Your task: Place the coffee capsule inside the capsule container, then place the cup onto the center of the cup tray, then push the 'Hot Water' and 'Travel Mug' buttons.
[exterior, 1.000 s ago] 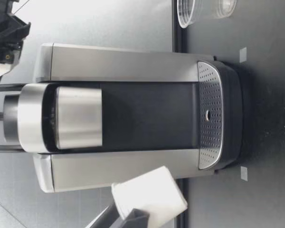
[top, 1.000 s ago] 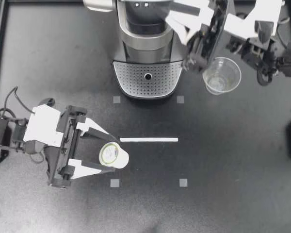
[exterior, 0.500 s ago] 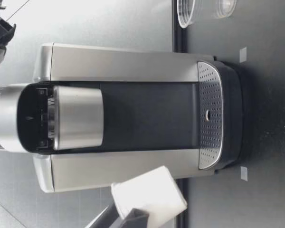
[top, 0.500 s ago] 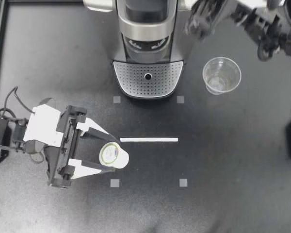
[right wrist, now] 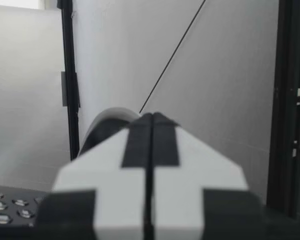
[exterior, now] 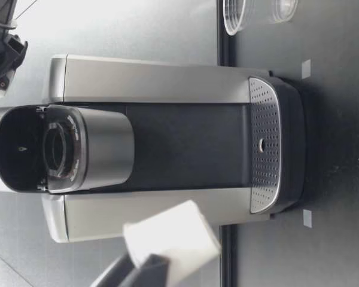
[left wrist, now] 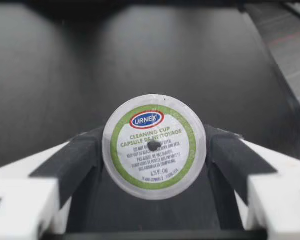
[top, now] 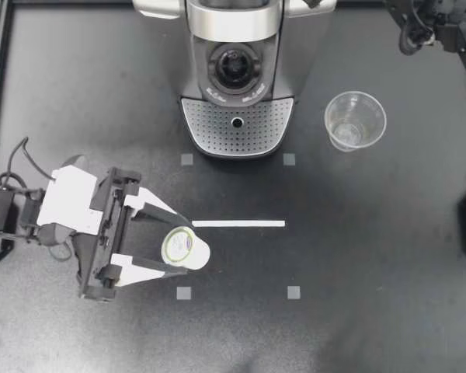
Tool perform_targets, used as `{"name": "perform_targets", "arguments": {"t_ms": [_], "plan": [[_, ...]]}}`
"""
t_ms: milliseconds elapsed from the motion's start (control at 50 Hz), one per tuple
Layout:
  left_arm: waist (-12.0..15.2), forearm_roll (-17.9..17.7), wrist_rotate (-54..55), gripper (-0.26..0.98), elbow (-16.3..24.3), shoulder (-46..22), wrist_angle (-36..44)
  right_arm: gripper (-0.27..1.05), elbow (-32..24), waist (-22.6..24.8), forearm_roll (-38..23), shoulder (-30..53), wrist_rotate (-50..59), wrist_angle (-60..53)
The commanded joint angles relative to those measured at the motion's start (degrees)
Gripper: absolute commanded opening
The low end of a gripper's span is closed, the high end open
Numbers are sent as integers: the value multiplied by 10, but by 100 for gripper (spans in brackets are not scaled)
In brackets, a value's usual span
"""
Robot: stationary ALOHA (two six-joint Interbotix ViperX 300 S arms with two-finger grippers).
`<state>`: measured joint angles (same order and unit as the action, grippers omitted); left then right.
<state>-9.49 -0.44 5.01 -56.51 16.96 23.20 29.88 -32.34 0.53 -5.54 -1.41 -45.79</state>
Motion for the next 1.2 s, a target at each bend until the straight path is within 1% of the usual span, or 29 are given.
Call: {"name": "perform_targets", "arguments": {"t_ms": [0, 80, 180, 280, 340, 520, 620, 740, 840, 920, 1000, 1100, 1180], "plan": [[8, -1, -7, 48, 24, 13, 8, 3, -9, -13, -1, -13, 3, -5], [20, 0, -24, 48, 40, 22, 10, 3, 4, -4, -6, -34, 7, -20], [35, 0, -64, 48, 61, 35, 11, 3, 36, 22, -8, -77, 7, -37], [47, 0, -133, 48, 79, 50, 12, 3, 74, 46, -9, -120, 6, -40], [52, 0, -197, 48, 93, 56, 13, 3, 96, 54, -8, -144, 5, -40], [62, -4, -364, 48, 120, 60, 3, 3, 163, 60, -9, -212, 4, -37], [74, -12, -419, 48, 139, 60, -9, 3, 186, 61, -9, -243, 5, -26], [96, -15, -480, 48, 161, 58, -30, 3, 204, 61, -9, -276, 5, -3], [112, -20, -511, 48, 177, 59, -58, 3, 212, 60, -9, -297, 5, 16], [120, -26, -520, 48, 195, 61, -99, 3, 219, 60, -9, -314, 5, 27], [125, -26, -520, 48, 222, 60, -159, 3, 226, 61, -8, -330, 5, 39], [127, -25, -523, 48, 248, 53, -207, 3, 229, 61, -9, -343, 4, 47], [136, -15, -524, 48, 264, 46, -238, 3, 230, 61, -9, -346, 4, 54]]}}
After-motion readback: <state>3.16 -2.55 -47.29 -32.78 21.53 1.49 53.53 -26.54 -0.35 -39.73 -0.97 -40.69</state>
